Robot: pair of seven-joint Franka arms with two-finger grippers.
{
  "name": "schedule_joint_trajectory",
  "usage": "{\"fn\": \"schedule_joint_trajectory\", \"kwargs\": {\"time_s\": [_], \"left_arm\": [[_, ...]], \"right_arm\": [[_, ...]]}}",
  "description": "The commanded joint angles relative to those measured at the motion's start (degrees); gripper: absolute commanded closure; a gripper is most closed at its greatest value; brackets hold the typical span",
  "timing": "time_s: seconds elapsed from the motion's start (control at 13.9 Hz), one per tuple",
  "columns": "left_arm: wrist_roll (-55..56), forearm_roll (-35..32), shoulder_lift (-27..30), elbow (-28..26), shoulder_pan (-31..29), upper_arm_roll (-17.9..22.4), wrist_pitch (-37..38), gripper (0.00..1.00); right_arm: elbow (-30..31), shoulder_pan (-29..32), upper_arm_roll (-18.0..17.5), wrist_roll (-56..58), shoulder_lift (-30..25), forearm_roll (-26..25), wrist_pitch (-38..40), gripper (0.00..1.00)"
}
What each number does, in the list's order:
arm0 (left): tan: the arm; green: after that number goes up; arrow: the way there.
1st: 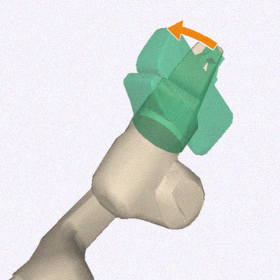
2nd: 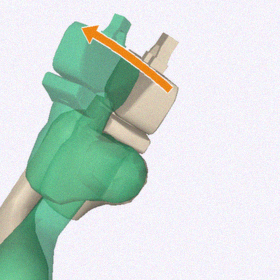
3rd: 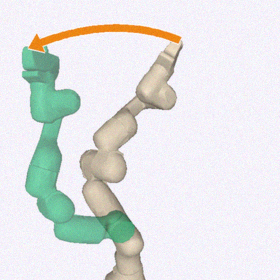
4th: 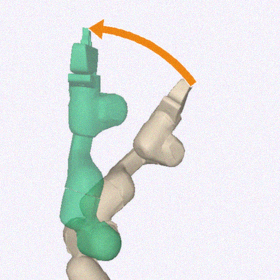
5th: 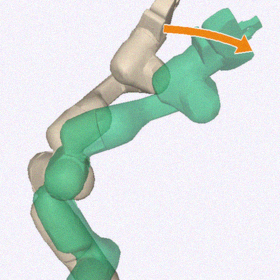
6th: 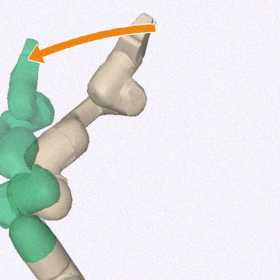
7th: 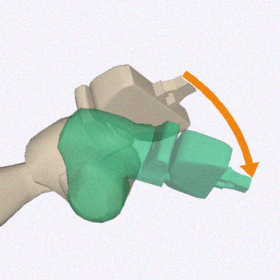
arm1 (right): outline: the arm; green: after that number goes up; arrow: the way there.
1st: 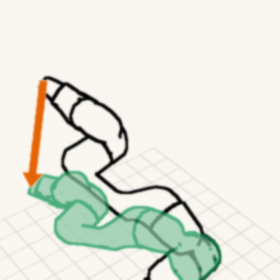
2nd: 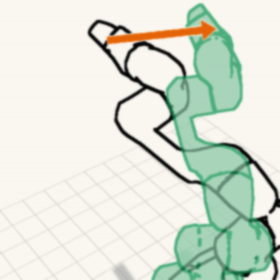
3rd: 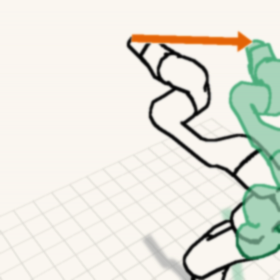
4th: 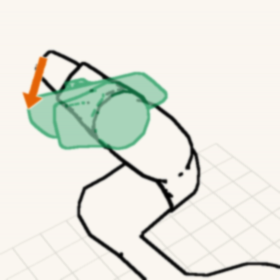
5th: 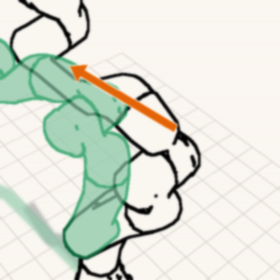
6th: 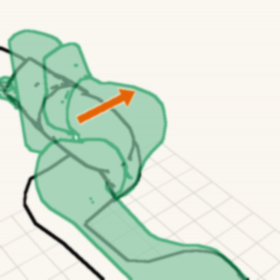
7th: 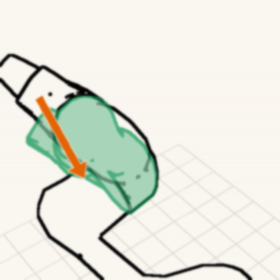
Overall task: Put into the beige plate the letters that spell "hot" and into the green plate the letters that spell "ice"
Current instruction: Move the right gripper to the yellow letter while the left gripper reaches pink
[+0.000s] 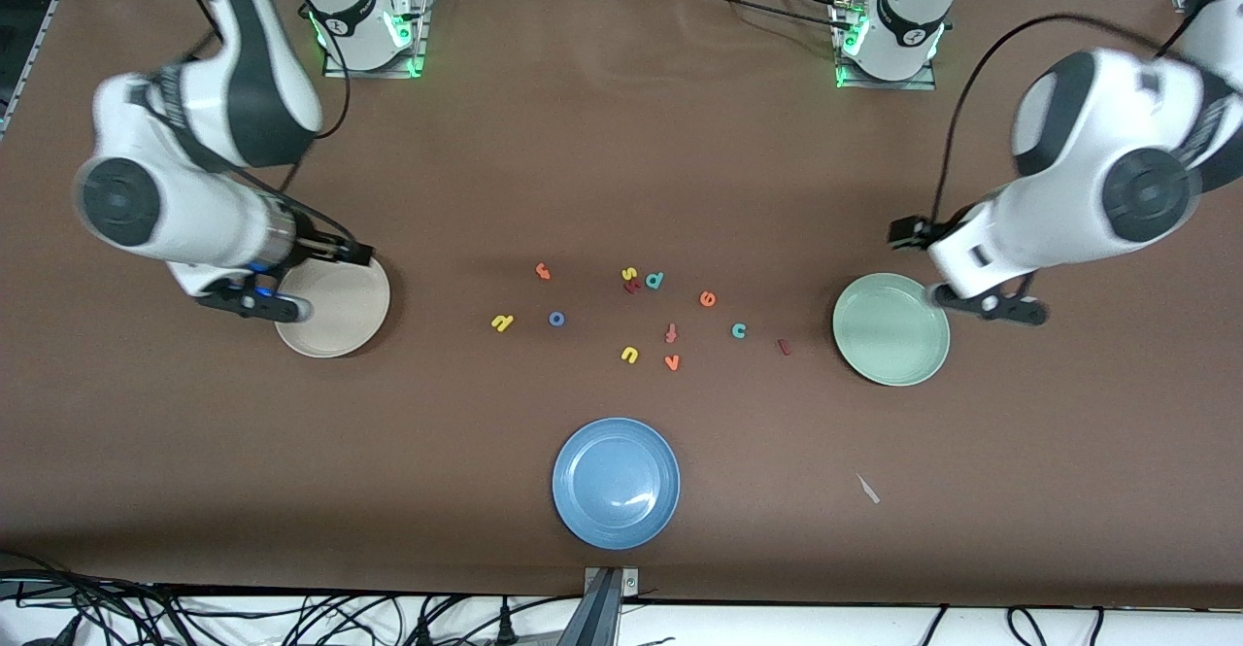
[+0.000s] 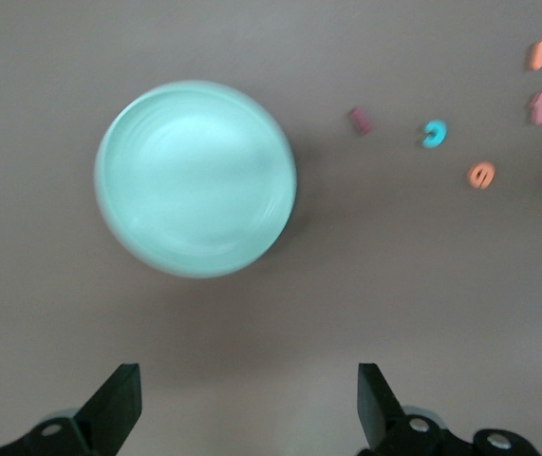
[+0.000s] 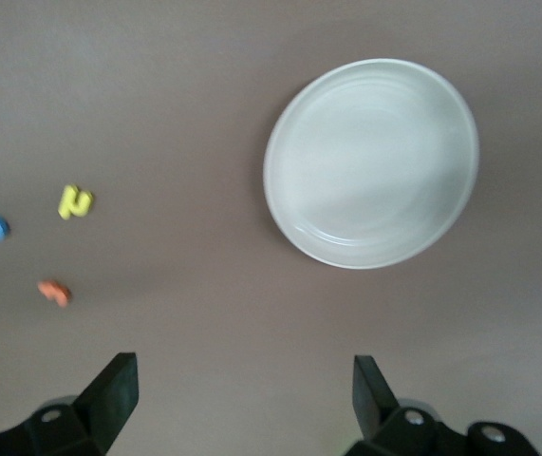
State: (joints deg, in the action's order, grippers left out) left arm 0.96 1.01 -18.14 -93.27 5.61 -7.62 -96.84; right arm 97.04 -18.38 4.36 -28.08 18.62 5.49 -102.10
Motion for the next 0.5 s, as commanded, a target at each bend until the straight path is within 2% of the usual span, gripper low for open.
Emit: {"fn": "schedule_joint_trajectory", "kwargs": {"time_s": [0.0,0.29,0.43], "left_arm": [[1.06,1.19,-6.44,1.96,3.0,0.5,-6.75,0.0],[11.32,1.19,-12.87,2.3,4.58,0.5,-15.2,0.0],[17.82,4.07,-14.98,2.31,5.28,0.5,-18.1,0.0]], "right_arm": [[-0.36,-3.41,0.39,-11.43,4.39,2.84,-6.42,0.0],[-0.27,-8.15,0.39,-27.69,10.27,5.05,-17.84,0.0],[-0.27,-9.83,0.39,-32.98,13.7,5.14,-25.04,0.0]]}}
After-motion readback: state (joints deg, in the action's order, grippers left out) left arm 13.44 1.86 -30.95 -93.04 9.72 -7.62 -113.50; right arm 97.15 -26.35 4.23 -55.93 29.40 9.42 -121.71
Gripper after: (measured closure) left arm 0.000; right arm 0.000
